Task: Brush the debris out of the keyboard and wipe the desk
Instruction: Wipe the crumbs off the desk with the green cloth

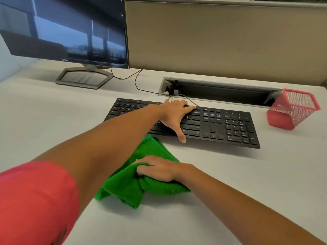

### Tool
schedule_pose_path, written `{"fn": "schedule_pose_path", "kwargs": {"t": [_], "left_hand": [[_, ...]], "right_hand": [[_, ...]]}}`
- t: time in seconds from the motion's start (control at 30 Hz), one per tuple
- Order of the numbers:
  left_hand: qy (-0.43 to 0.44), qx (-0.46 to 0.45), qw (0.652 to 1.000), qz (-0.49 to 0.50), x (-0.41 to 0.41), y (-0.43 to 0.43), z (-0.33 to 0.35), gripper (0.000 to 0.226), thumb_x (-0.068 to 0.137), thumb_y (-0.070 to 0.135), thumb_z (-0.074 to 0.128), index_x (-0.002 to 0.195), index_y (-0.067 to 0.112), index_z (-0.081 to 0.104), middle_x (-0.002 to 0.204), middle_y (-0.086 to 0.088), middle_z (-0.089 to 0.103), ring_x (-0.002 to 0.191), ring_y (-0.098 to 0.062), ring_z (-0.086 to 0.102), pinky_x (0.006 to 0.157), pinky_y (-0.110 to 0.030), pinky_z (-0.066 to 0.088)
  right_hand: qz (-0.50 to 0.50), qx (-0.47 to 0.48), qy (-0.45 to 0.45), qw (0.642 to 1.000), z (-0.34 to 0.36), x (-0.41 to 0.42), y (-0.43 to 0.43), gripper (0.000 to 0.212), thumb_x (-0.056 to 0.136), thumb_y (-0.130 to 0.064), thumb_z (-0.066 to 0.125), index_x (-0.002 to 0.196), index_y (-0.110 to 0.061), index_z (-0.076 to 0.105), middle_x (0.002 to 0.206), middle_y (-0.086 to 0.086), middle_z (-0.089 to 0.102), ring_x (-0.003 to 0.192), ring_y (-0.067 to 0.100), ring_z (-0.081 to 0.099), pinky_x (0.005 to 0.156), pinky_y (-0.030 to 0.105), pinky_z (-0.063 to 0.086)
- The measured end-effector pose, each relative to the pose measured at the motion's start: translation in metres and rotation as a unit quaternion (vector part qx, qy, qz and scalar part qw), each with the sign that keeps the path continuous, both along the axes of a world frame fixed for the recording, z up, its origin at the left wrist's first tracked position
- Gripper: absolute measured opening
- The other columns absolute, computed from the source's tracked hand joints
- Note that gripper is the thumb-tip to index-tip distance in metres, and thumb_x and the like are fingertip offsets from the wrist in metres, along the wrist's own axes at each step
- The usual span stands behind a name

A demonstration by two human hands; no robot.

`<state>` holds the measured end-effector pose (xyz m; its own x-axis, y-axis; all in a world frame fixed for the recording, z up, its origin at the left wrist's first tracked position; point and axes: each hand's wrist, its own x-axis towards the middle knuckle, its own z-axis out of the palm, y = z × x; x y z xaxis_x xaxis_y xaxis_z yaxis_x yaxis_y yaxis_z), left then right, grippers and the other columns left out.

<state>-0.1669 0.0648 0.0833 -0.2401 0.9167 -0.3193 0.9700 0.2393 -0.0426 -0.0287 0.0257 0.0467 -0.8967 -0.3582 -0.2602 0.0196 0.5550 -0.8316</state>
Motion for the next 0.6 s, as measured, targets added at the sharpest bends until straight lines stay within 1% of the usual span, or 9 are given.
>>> {"fn": "schedule_pose_path", "kwargs": {"t": [0.07,0.13,0.2,0.27,0.33,0.43,0.5,0.53,0.6], "left_hand": [[0.001,-0.005,1.0,0.0,0.003,0.002,-0.006,0.131,0.054,0.077,0.069,0.152,0.023,0.001,0.152,-0.011,0.019,0.136,-0.031,0.024,0.107,-0.052,0.026],[0.005,-0.007,1.0,-0.001,0.007,0.003,-0.009,0.128,0.058,0.075,0.068,0.152,0.022,-0.001,0.154,-0.013,0.016,0.138,-0.033,0.022,0.108,-0.055,0.023],[0.008,-0.006,1.0,0.005,0.009,0.004,-0.013,0.126,0.06,0.074,0.067,0.152,0.022,-0.002,0.155,-0.013,0.014,0.139,-0.033,0.02,0.109,-0.057,0.022],[0.012,-0.008,1.0,0.014,0.011,0.004,-0.014,0.129,0.058,0.076,0.068,0.152,0.022,-0.002,0.155,-0.013,0.013,0.14,-0.033,0.018,0.109,-0.057,0.021],[0.011,-0.007,1.0,0.017,0.013,0.004,-0.015,0.13,0.056,0.077,0.068,0.152,0.023,-0.002,0.155,-0.013,0.013,0.14,-0.033,0.018,0.11,-0.057,0.021],[0.009,-0.008,1.0,0.026,0.017,0.003,-0.014,0.132,0.055,0.077,0.069,0.152,0.024,-0.003,0.155,-0.012,0.013,0.139,-0.033,0.018,0.109,-0.057,0.02],[0.008,-0.012,1.0,0.026,0.019,0.0,-0.016,0.133,0.054,0.077,0.069,0.152,0.024,-0.005,0.155,-0.011,0.011,0.14,-0.032,0.016,0.109,-0.057,0.019],[0.009,-0.012,1.0,0.023,0.021,-0.002,-0.015,0.133,0.054,0.076,0.069,0.151,0.024,-0.005,0.156,-0.011,0.01,0.14,-0.032,0.015,0.109,-0.057,0.018],[0.002,-0.015,1.0,0.024,0.023,-0.003,-0.013,0.132,0.056,0.075,0.07,0.151,0.023,-0.007,0.156,-0.011,0.008,0.141,-0.033,0.014,0.109,-0.057,0.017]], "right_hand": [[-0.067,-0.027,0.021,0.997,0.012,0.013,0.027,0.05,0.078,-0.033,0.037,0.103,0.005,0.06,0.106,0.02,0.062,0.101,0.031,0.054,0.097,0.048,0.04],[-0.137,-0.022,0.032,0.99,0.017,0.024,0.052,0.046,0.079,-0.028,0.036,0.103,0.003,0.06,0.103,0.018,0.062,0.1,0.028,0.054,0.098,0.047,0.039],[-0.16,0.018,0.018,0.987,0.015,0.034,0.062,0.05,0.08,-0.03,0.035,0.115,-0.005,0.061,0.119,0.012,0.061,0.118,0.022,0.049,0.108,0.038,0.032],[-0.162,0.057,-0.009,0.985,0.007,0.042,0.061,0.05,0.087,-0.031,0.038,0.133,-0.019,0.052,0.144,0.0,0.044,0.141,0.015,0.024,0.114,0.031,0.016],[-0.15,0.056,-0.016,0.987,0.0,0.048,0.053,0.044,0.096,-0.022,0.038,0.14,-0.025,0.042,0.151,-0.007,0.032,0.145,0.013,0.01,0.115,0.031,0.008],[-0.157,0.041,-0.027,0.986,-0.002,0.061,0.049,0.04,0.098,-0.018,0.037,0.135,-0.022,0.049,0.148,-0.004,0.038,0.142,0.009,0.015,0.113,0.029,0.012],[-0.174,-0.001,-0.039,0.984,0.003,0.07,0.049,0.03,0.094,-0.019,0.04,0.111,-0.008,0.062,0.125,0.003,0.056,0.123,0.008,0.042,0.106,0.026,0.027],[-0.193,-0.029,-0.041,0.98,0.01,0.074,0.048,0.026,0.091,-0.019,0.042,0.095,-0.002,0.06,0.106,0.006,0.058,0.1,0.01,0.051,0.096,0.021,0.036],[-0.256,-0.1,-0.032,0.961,0.024,0.084,0.049,0.019,0.085,-0.017,0.044,0.074,-0.006,0.055,0.078,0.0,0.055,0.069,0.008,0.048,0.068,0.015,0.041]]}}
